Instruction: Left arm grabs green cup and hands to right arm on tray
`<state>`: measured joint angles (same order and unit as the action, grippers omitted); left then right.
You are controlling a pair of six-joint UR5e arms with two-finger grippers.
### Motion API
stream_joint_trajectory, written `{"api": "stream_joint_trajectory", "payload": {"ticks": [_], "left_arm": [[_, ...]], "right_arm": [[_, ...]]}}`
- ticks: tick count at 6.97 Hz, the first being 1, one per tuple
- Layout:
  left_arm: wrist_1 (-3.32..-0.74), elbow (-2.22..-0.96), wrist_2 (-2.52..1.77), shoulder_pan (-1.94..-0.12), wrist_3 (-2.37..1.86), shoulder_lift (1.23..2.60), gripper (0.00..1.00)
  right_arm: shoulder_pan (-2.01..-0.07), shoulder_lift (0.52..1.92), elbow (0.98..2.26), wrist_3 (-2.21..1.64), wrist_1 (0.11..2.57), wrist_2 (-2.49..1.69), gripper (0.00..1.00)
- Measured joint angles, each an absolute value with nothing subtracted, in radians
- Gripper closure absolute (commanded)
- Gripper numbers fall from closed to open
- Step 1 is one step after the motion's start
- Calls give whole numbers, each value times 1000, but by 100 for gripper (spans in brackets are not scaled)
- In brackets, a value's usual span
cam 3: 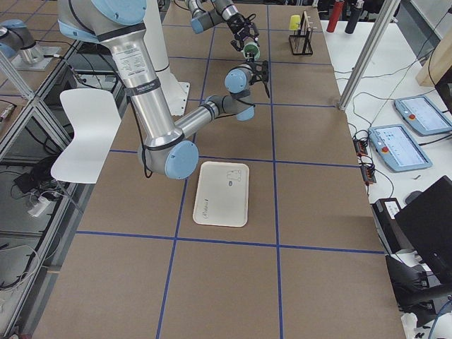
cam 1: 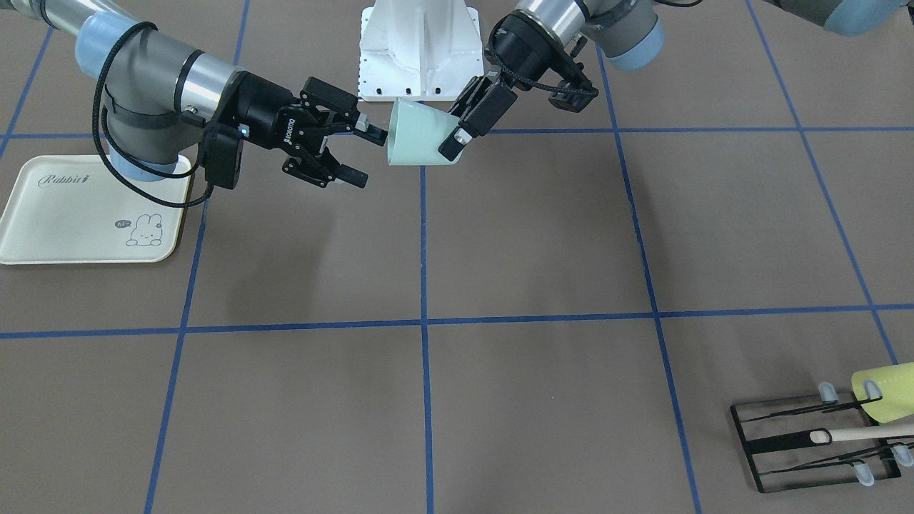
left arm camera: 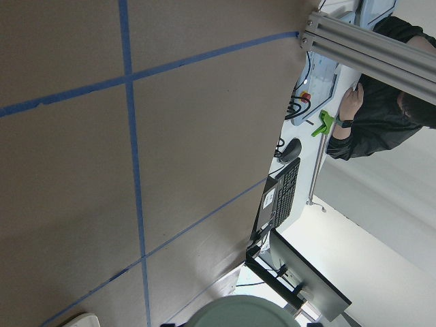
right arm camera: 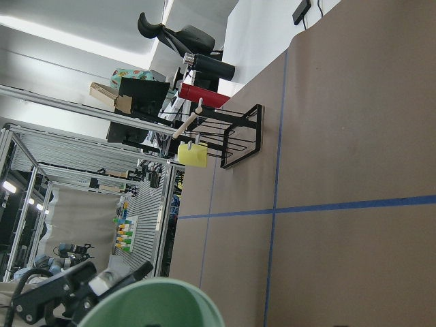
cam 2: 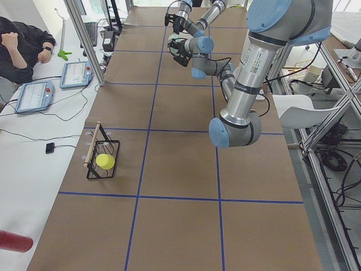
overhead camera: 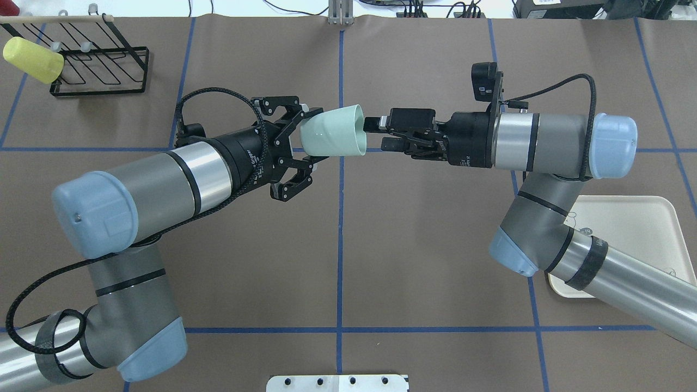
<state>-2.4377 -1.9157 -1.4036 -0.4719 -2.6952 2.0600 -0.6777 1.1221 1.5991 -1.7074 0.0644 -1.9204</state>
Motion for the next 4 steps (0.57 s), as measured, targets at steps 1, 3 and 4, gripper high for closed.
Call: {"api": "stream_joint_trajectory", "payload": {"ticks": [1, 3, 4], "left_arm": [[-2438, -1914, -1403, -468, -2696, 2064, 56], [-2437, -1909, -1402, -462, -2697, 2068, 56], [-2437, -1907, -1402, -460, -2697, 2069, 56]], "right_arm": [[-677, 1119, 1599, -1708, 64, -1920, 14], [-677, 1111, 1598, -1709, 64, -1920, 19], [-677, 1108, 1598, -1709, 64, -1919, 24]]}}
